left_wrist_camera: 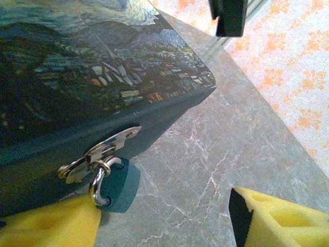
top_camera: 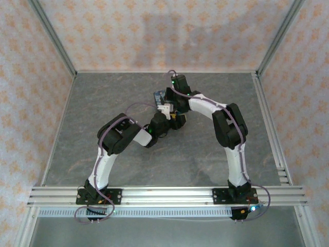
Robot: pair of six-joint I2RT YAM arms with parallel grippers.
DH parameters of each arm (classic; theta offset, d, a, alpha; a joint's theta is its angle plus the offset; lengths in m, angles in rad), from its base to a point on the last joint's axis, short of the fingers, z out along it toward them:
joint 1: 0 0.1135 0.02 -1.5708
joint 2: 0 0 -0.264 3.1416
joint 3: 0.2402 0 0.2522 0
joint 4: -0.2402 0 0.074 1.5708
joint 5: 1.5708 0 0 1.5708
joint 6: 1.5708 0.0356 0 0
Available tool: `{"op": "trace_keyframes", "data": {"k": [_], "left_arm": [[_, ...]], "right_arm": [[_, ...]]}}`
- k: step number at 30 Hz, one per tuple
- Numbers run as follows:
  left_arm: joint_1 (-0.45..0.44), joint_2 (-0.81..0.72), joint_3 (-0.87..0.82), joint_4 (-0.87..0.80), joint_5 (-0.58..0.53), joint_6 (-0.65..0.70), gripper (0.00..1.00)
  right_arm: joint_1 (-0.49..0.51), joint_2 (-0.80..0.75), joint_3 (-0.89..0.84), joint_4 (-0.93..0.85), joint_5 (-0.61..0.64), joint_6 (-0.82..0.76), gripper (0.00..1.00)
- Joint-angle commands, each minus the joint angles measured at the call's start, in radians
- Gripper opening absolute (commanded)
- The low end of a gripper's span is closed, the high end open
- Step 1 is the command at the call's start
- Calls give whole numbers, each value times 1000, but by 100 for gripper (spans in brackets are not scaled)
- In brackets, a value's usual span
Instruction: Unlock the padlock with the key
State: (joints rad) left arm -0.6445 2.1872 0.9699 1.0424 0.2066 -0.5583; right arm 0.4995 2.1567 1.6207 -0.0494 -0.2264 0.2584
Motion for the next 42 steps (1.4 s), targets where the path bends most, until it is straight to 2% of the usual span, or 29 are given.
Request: {"op": "trace_keyframes", "data": {"k": [1,12,18,22,29,37,42], "left_arm": [[2,7,3,-5,-55,-30,66],[8,14,-8,27,-29,-23,66],[8,34,24,5,-38,-37,67],[8,39,30,10,-48,-37,68],[9,25,44,-21,-62,-41,68],[9,-105,-47,-163,-157,1,69],[7,-111,-35,-207,-184,18,70]], "right_arm": [[-35,70,39,-161,100,1,0],[-111,263,324,-340,105,-30,0],[-121,328,409,-418,104,-39,0],[-122,328,402,-443,77,-37,0],[-120,269,275,-386,25,-2,0],[-107,230,202,-372,6,1,0],[-97,212,155,-346,0,18,0]]}}
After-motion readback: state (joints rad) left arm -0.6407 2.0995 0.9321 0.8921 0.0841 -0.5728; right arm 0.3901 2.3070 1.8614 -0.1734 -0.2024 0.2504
